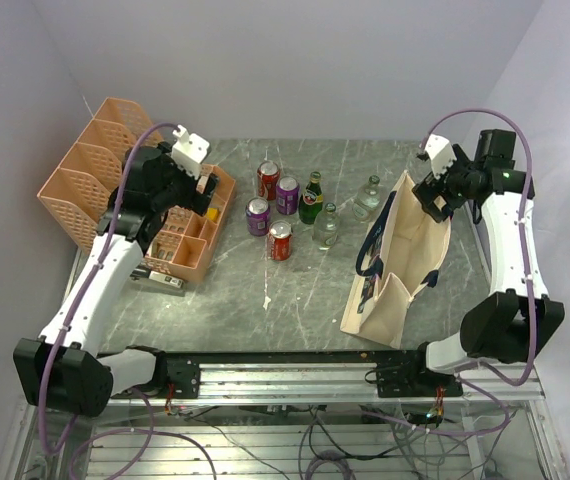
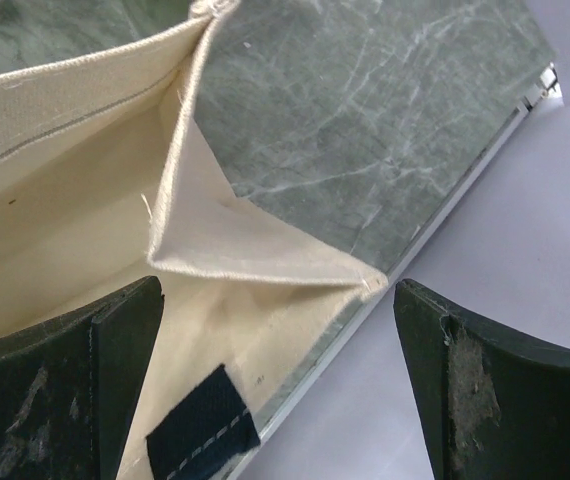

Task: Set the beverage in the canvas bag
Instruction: Adjust the canvas bag at the center of the board.

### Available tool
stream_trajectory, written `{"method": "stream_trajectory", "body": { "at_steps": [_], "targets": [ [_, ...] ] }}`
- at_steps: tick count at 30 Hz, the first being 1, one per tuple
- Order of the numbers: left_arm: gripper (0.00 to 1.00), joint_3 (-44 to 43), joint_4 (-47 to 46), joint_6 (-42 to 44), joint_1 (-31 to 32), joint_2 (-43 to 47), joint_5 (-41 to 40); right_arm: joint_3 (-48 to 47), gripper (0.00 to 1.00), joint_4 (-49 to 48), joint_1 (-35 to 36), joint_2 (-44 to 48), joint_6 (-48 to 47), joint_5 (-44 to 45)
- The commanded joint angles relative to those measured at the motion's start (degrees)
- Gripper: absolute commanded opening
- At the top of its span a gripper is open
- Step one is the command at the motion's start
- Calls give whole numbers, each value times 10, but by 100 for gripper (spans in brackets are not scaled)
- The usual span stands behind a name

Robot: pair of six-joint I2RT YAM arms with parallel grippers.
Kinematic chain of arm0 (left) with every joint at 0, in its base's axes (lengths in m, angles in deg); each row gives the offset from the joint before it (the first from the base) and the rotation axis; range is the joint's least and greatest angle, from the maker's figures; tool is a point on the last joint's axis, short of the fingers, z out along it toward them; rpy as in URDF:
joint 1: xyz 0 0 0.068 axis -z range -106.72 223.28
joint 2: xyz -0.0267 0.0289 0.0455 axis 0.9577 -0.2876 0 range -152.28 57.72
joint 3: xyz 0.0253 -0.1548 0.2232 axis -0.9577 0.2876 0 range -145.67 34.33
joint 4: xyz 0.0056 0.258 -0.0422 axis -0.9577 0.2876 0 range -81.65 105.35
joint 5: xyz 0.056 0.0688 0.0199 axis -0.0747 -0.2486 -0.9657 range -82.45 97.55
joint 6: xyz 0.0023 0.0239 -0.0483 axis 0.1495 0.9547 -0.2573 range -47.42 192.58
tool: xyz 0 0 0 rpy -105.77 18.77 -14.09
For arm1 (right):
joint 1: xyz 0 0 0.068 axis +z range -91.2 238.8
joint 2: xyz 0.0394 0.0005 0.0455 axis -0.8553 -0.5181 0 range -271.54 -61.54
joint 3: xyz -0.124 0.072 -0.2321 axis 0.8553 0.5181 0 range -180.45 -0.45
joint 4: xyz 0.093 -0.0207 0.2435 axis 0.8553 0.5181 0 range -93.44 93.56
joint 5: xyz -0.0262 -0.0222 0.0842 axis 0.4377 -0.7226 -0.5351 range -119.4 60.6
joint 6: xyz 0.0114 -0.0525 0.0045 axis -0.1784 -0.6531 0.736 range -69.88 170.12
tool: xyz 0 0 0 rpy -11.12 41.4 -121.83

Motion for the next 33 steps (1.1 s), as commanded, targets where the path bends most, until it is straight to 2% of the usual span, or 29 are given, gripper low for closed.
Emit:
{"method": "stream_trajectory", "body": {
  "at_steps": [1, 5, 12, 16, 23, 27, 33],
  "targets": [
    [100, -2, -22, 24, 8, -12, 33, -21, 99, 28, 17, -25, -65, -18],
    [100, -9, -25, 26, 14, -25, 38, -41, 95, 40, 31, -58, -70, -23],
    [100, -13, -27, 37, 37, -51, 50, -57, 61, 13, 30, -93, 0, -15],
    [99, -19, -32, 40, 67, -69, 39, -40, 48, -24, 29, -82, 35, 0],
    [98, -46, -37, 57, 152, -117, 23, -41, 40, -54, 29, -92, 121, 34],
    [97, -55, -45, 47, 188, -136, 21, -47, 40, -61, 29, -107, 157, 66],
    [98, -55, -60, -1, 202, -144, 19, -83, 41, -61, 29, -139, 174, 118]
  ]
}}
